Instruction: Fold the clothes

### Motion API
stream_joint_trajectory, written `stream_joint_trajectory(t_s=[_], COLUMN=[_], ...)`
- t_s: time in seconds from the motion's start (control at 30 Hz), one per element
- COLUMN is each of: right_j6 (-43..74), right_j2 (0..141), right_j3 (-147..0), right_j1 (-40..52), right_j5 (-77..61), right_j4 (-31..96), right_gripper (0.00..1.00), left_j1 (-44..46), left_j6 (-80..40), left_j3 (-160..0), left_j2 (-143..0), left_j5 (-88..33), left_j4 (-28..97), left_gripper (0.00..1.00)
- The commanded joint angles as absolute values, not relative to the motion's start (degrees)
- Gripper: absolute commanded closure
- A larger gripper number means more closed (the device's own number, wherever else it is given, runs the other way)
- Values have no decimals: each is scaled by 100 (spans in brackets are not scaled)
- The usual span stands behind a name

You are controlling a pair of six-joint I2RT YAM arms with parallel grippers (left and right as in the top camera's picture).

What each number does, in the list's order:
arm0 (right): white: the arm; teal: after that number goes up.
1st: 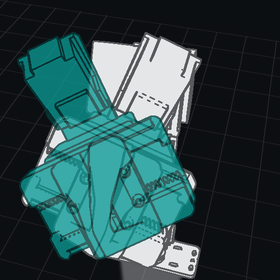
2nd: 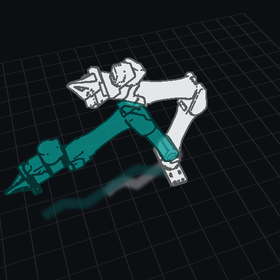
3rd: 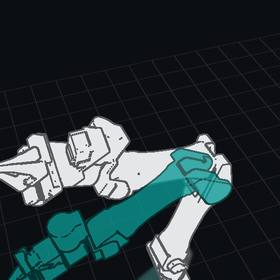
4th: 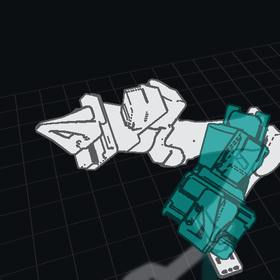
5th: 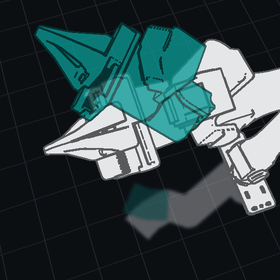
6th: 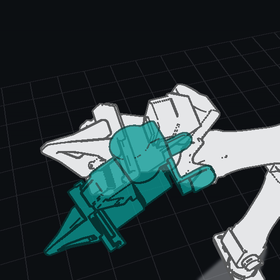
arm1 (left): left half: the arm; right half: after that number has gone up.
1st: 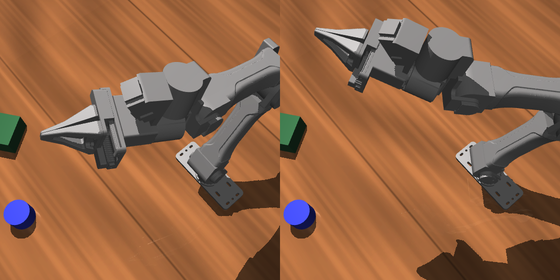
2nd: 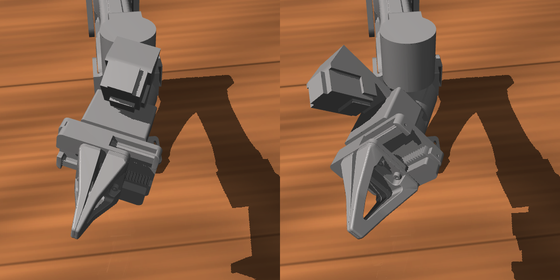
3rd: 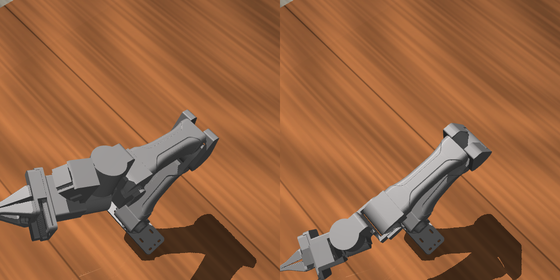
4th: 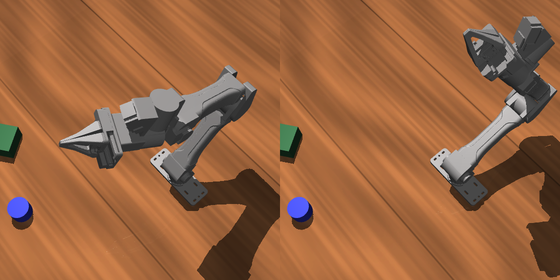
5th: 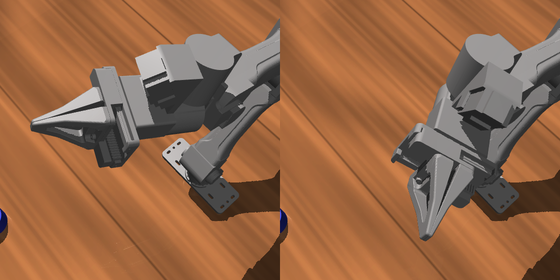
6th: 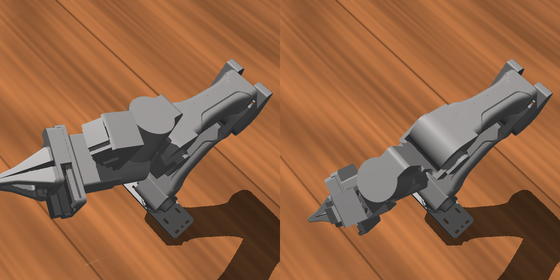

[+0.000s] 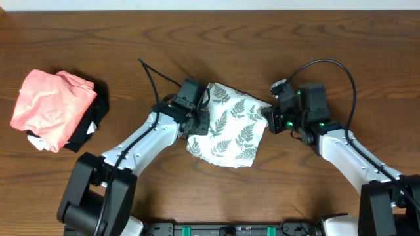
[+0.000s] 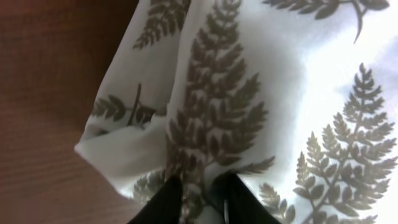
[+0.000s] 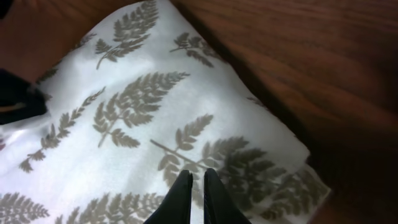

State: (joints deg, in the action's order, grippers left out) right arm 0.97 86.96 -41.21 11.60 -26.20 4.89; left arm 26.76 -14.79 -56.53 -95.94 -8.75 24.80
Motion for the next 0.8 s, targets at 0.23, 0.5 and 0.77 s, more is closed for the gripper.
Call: stream_joint_trajectory(t_s=[0.23, 0.5, 0.77], right_j6=[163, 165, 163], right_j2=[8943, 8943, 8943], right_j3=[-4222, -4222, -4222], right_j1=[1509, 1509, 1507], right_j5=[-2724, -2724, -2724], right_j4=[489, 587, 888], right_gripper=[90, 90, 91], left_j1=[2692, 2692, 2692], left_j6=[-591, -495, 246], left_j3=[-5572, -5572, -5572], left_j2=[-9666, -10276, -10897], left_j5=[694, 692, 694], left_j4=[1594, 1135, 373], left_gripper=[94, 94, 86])
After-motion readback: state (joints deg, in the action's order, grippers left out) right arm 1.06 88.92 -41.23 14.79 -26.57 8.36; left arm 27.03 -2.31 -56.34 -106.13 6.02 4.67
